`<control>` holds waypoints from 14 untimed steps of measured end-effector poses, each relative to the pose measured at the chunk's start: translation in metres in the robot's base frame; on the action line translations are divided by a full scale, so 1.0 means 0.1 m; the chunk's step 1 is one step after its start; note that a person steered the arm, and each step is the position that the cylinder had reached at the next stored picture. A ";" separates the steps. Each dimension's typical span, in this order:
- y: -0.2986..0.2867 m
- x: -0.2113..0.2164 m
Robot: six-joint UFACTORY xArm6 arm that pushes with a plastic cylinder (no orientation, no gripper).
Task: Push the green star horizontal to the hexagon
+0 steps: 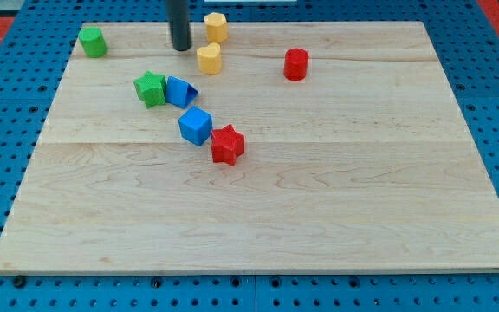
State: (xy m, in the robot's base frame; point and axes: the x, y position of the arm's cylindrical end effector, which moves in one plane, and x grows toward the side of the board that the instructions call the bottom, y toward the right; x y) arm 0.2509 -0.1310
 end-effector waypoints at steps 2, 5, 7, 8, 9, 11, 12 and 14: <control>-0.85 0.85; 0.14 0.86; 0.02 0.73; -0.23 0.55; -0.25 0.52; 0.11 0.28; 1.03 0.28; 1.70 0.79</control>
State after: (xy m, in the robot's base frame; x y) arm 0.3297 0.0390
